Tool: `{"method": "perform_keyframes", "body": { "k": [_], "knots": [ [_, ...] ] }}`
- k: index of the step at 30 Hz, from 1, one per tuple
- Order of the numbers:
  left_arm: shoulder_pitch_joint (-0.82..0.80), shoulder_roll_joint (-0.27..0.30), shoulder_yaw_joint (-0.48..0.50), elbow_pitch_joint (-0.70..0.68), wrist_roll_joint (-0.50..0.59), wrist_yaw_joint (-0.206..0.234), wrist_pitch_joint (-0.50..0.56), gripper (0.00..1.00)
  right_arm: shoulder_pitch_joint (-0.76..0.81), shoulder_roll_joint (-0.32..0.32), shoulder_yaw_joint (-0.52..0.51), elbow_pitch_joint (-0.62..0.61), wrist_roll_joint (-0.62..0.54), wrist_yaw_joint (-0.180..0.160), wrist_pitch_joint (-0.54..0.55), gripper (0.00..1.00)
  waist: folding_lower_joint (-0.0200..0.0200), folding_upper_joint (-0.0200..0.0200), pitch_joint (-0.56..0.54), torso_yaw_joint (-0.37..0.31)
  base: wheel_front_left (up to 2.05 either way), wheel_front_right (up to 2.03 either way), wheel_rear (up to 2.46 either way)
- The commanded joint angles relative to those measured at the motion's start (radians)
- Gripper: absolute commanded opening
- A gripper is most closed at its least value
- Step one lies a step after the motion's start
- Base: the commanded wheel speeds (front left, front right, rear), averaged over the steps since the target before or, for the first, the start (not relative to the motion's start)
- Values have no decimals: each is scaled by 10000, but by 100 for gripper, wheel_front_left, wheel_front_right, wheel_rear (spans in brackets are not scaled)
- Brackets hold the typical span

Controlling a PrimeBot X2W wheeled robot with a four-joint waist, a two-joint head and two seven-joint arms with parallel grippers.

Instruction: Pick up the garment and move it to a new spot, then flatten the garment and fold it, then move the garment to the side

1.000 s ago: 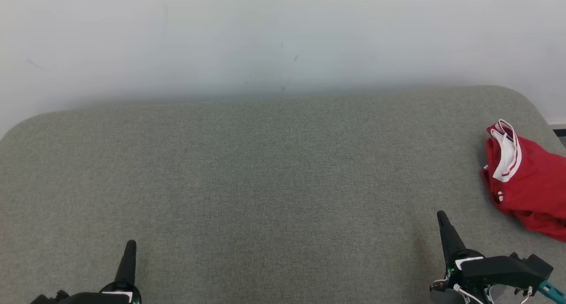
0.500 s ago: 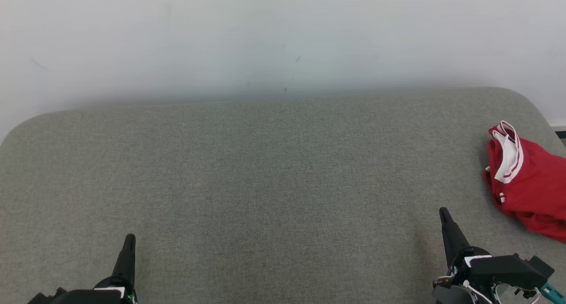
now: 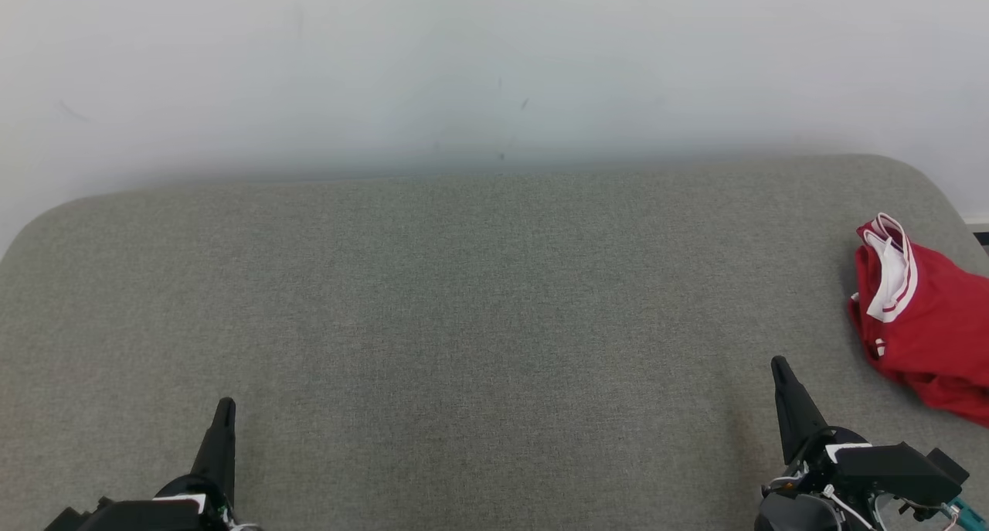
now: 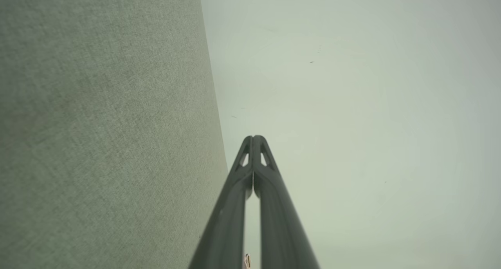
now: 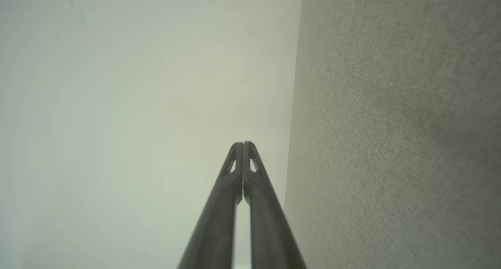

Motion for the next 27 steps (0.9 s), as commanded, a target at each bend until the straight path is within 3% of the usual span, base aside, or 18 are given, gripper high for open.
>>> {"method": "perform_keyframes", "body": {
  "k": [1,27],
  "knots": [
    [-91,30,35,-35,-51,-35,11,0,123,13,-9,-27,14,-21,36,0,1,-1,0,0,0,0,0],
    [-88,30,32,-36,-52,-24,10,0,121,13,-4,-24,15,-21,33,0,1,-1,0,0,0,0,0]
  ]
}}
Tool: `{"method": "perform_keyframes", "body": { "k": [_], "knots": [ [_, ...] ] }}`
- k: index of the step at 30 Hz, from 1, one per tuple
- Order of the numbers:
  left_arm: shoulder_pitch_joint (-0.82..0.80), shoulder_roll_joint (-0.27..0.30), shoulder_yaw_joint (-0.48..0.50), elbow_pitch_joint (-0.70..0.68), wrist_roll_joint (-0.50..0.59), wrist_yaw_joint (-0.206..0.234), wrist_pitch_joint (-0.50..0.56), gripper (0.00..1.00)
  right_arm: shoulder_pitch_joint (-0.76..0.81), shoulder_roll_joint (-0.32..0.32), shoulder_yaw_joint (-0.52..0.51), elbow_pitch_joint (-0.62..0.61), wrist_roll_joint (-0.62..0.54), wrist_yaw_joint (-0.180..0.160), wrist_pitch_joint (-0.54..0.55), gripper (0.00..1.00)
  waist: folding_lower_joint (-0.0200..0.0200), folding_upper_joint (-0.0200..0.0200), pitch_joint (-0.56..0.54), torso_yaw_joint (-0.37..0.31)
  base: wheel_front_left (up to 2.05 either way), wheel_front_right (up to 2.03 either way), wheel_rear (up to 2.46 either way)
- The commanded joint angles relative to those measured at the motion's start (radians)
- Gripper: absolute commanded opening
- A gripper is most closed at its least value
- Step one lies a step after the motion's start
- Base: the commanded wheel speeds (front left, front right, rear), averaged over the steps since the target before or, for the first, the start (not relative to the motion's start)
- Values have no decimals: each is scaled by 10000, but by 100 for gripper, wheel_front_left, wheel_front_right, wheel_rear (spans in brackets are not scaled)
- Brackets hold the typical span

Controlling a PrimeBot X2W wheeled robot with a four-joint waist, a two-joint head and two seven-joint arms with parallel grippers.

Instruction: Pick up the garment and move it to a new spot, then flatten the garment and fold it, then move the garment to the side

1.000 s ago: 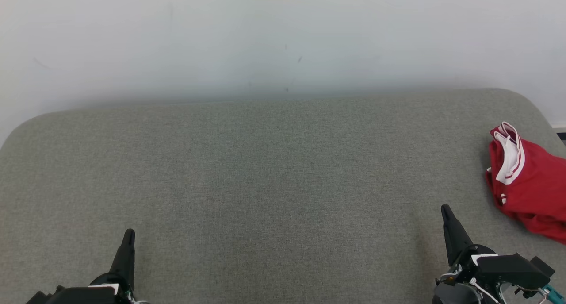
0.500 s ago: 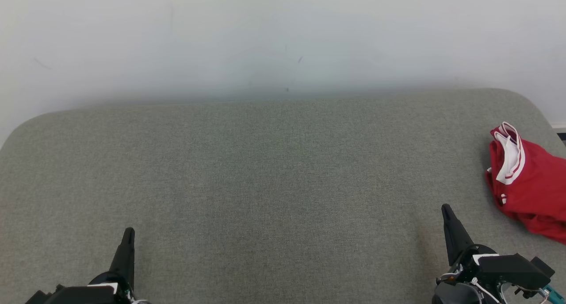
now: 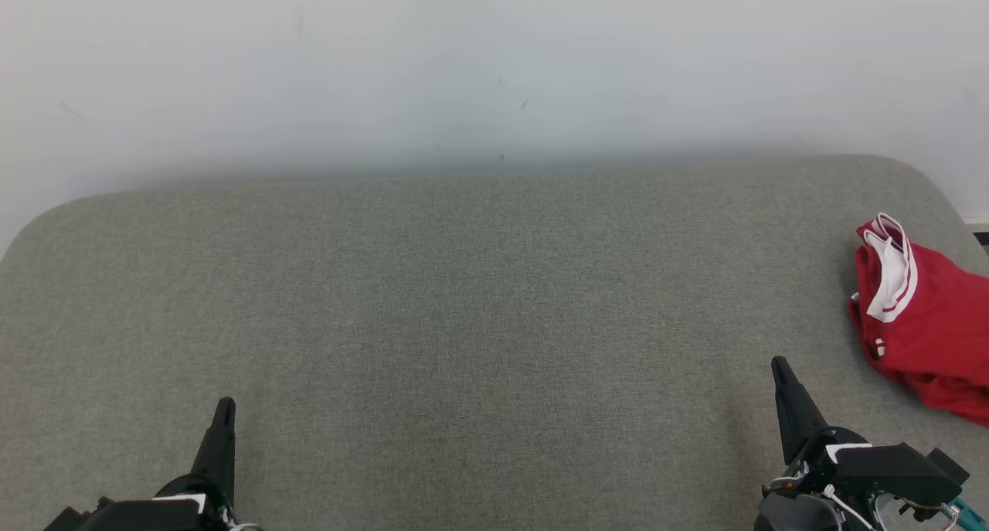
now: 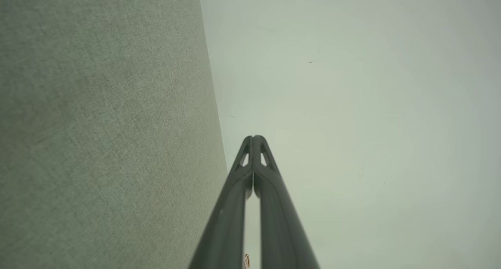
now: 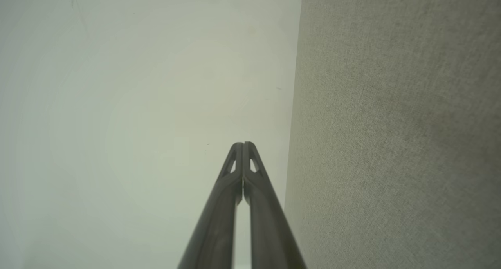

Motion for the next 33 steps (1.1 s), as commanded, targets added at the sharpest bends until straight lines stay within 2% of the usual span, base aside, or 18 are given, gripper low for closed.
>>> {"method": "perform_keyframes", "body": {
  "k": [1,33],
  "knots": [
    [-85,30,35,-34,-52,-11,10,0,117,13,0,-21,15,-21,33,0,0,0,0,0,0,0,0],
    [-84,30,31,-34,-52,-11,9,0,117,14,1,-21,15,-21,34,0,0,0,0,0,0,0,0]
  ]
}}
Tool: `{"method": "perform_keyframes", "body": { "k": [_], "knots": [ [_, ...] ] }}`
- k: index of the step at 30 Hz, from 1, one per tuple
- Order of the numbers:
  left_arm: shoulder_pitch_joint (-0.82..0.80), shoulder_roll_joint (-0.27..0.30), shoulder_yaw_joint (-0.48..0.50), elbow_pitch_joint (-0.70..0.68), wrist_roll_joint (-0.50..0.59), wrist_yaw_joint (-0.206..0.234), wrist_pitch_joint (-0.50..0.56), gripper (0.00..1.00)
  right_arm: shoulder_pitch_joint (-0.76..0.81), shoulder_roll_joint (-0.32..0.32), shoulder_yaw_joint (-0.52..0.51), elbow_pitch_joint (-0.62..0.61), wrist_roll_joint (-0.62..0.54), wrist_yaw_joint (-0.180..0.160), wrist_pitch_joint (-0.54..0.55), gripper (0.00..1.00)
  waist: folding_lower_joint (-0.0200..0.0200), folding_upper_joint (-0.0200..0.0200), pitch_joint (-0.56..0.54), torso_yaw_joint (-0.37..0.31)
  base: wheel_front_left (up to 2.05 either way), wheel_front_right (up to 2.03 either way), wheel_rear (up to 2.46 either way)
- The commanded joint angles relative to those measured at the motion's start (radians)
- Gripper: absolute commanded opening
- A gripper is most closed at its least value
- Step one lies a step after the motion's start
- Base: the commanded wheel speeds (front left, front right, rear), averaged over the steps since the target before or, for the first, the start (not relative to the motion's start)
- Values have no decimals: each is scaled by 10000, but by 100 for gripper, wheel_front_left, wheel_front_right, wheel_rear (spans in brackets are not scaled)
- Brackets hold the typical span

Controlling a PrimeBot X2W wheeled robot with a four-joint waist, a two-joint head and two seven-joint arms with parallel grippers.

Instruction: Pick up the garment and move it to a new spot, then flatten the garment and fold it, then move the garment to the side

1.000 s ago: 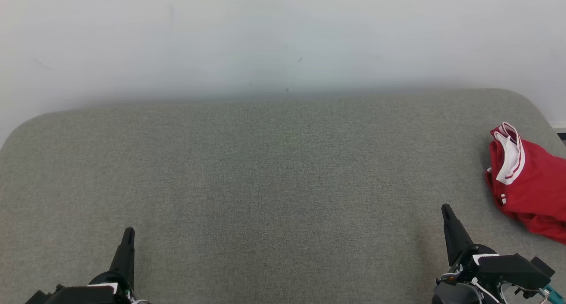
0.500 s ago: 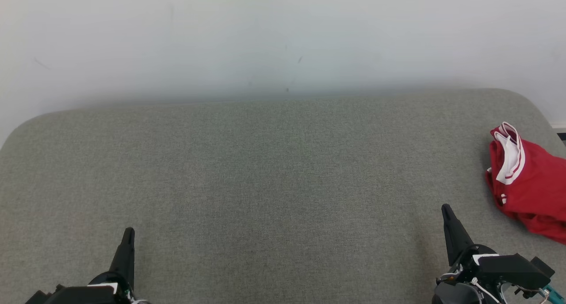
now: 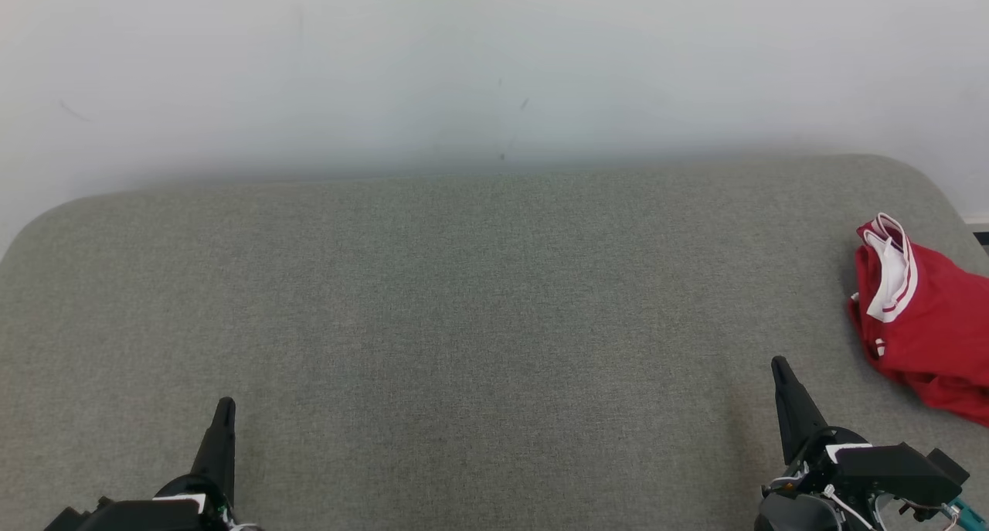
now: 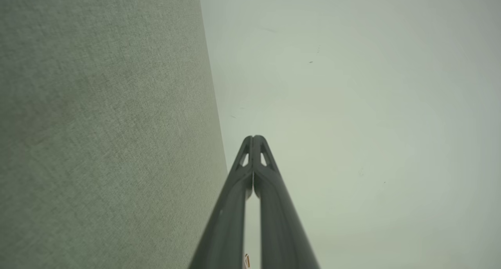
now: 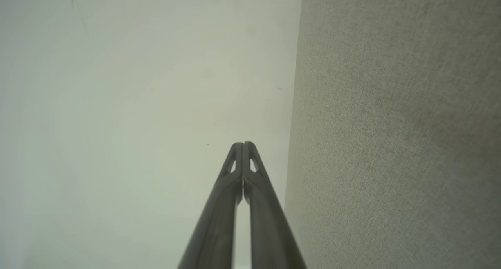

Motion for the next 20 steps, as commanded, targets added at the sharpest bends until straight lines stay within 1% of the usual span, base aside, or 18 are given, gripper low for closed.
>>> {"method": "perform_keyframes", "body": {
  "k": [1,20],
  "knots": [
    [-83,30,27,-32,-50,-11,9,0,116,16,1,-21,15,-21,34,0,0,-1,0,0,0,0,0],
    [-83,30,30,-33,-50,-11,8,0,116,16,2,-21,16,-21,33,0,0,-1,0,0,0,0,0]
  ]
}}
